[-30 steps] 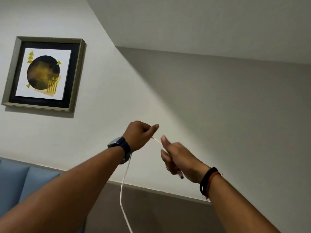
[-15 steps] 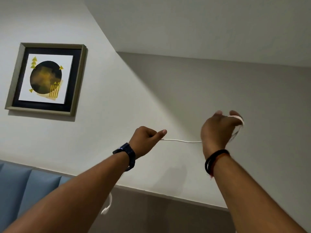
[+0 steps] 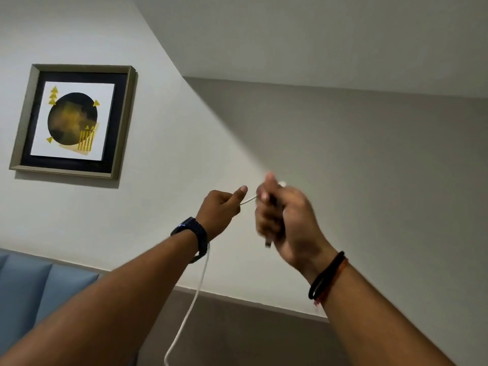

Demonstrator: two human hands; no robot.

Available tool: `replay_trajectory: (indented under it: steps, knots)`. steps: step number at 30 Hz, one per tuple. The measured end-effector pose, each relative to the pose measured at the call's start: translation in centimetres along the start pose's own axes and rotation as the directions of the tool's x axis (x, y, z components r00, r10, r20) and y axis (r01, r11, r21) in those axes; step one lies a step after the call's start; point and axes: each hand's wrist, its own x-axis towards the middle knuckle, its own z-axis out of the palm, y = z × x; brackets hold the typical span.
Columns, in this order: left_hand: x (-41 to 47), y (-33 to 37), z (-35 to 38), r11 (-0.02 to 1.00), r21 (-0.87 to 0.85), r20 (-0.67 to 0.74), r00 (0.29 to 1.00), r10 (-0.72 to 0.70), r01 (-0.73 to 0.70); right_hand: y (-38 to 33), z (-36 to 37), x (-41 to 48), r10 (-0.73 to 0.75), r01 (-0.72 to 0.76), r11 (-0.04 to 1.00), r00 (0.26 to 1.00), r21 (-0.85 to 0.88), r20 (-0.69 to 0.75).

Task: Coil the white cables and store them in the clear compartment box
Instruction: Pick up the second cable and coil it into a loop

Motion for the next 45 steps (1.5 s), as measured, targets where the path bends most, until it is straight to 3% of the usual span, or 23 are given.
replay_trajectory:
  steps: [2, 4, 6, 7, 8, 9, 13, 14, 16, 18, 20, 22, 24, 27, 30, 33, 35, 36, 38, 40, 42, 43, 45]
  knots:
    - [-0.5, -0.1, 0.7, 0.999, 0.008, 0.071, 0.997, -0.038, 0.037, -1.0, -0.2, 1.1, -0.235, 0.24, 0.97, 0.922, -0.021, -0.308]
    - [-0.8, -0.3, 0.9, 0.998, 0.035, 0.143, 0.988, -0.055, 0.05, -2.0, -1.2, 2.1, -0.446, 0.311, 0.895, 0.656, -0.321, -0.609]
    - [-1.1, -0.5, 0.7, 0.995, 0.089, 0.186, 0.981, -0.06, 0.044, -2.2, -2.9, 2.6, -0.588, 0.233, 0.809, 0.34, -0.54, -0.734]
    - [-1.2, -0.6, 0.5, 0.992, 0.119, 0.2, 0.978, -0.064, 0.041, -2.1, -3.9, 2.8, -0.624, 0.199, 0.782, 0.251, -0.591, -0.74]
    - [-1.3, -0.6, 0.4, 0.989, 0.141, 0.212, 0.975, -0.068, 0.039, -1.8, -4.9, 2.9, -0.651, 0.151, 0.758, 0.217, -0.634, -0.727]
    - [-1.4, -0.7, 0.2, 0.987, 0.154, 0.219, 0.973, -0.069, 0.036, -1.5, -5.9, 3.0, -0.666, 0.102, 0.742, 0.224, -0.662, -0.712]
    - [-1.6, -0.4, 0.0, 0.983, 0.184, 0.247, 0.969, -0.024, -0.022, 0.6, -8.8, 2.8, -0.528, -0.149, 0.771, 0.396, -0.619, -0.752]
    - [-1.6, -0.3, 0.0, 0.98, 0.194, 0.247, 0.969, 0.001, -0.051, 1.4, -9.3, 2.5, -0.543, -0.262, 0.693, 0.422, -0.672, -0.725]
    - [-1.4, -0.1, -0.3, 0.972, 0.213, 0.212, 0.976, 0.048, -0.095, 2.5, -9.0, 1.4, -0.533, -0.438, 0.374, 0.62, -0.818, -0.576]
    - [-0.9, -0.1, -0.9, 0.968, 0.226, 0.161, 0.984, 0.071, -0.107, 3.8, -7.9, 0.0, -0.286, -0.451, 0.093, 0.842, -0.888, -0.458]
    - [-0.4, -0.1, -1.5, 0.965, 0.235, 0.128, 0.988, 0.085, -0.114, 4.6, -6.5, -1.0, -0.055, -0.38, -0.043, 0.924, -0.924, -0.377]
    - [-0.1, -0.3, -1.9, 0.964, 0.244, 0.085, 0.992, 0.091, -0.109, 4.6, -5.0, -1.5, 0.128, -0.341, -0.011, 0.932, -0.94, -0.339]
    - [0.1, -0.3, -2.3, 0.967, 0.239, 0.03, 0.996, 0.083, -0.088, 4.1, -3.8, -1.6, 0.283, -0.335, 0.101, 0.913, -0.937, -0.295]
    - [0.2, -0.4, -2.5, 0.981, 0.192, -0.031, 0.999, 0.036, -0.03, 3.1, -2.5, -1.8, 0.455, -0.289, 0.441, 0.888, -0.85, -0.066]
    - [-0.5, -0.4, -1.9, 0.996, 0.085, -0.015, 1.0, -0.026, 0.027, 1.4, -1.3, -2.1, 0.38, -0.269, 0.86, 0.905, -0.434, 0.191]
    - [-1.6, -0.5, -0.5, 0.994, 0.001, 0.043, 0.993, -0.106, 0.106, -0.4, -0.3, -1.5, 0.127, -0.133, 0.991, 0.978, 0.029, 0.168]
    - [-2.5, -0.7, 0.2, 0.988, -0.005, 0.106, 0.982, -0.154, 0.156, -1.6, -0.1, -0.5, -0.074, 0.09, 0.973, 0.994, 0.211, -0.085]
    - [-2.9, -0.8, 0.4, 0.986, 0.011, 0.14, 0.976, -0.166, 0.166, -2.2, -0.4, 0.1, -0.159, 0.217, 0.954, 0.951, 0.208, -0.264]
    - [-3.6, -0.7, 0.6, 0.986, 0.042, 0.199, 0.966, -0.166, 0.161, -3.0, -1.5, 1.1, -0.301, 0.376, 0.926, 0.757, 0.01, -0.58]
    - [-4.1, -0.1, 0.7, 0.99, 0.05, 0.245, 0.959, -0.138, 0.13, -2.6, -3.0, 1.7, -0.415, 0.333, 0.905, 0.542, -0.266, -0.731]
    - [-4.4, 1.0, 1.1, 0.996, 0.057, 0.282, 0.956, -0.084, 0.071, -1.2, -4.4, 1.7, -0.58, 0.151, 0.804, 0.407, -0.574, -0.705]
    - [-4.4, 1.5, 1.3, 0.998, 0.058, 0.291, 0.955, -0.053, 0.038, -0.1, -5.1, 1.6, -0.686, 0.017, 0.665, 0.409, -0.746, -0.602]
    - [-4.3, 2.4, 1.2, 0.998, 0.062, 0.311, 0.95, 0.0, -0.02, 1.9, -5.9, 0.8, -0.729, -0.157, 0.254, 0.617, -0.954, -0.296]
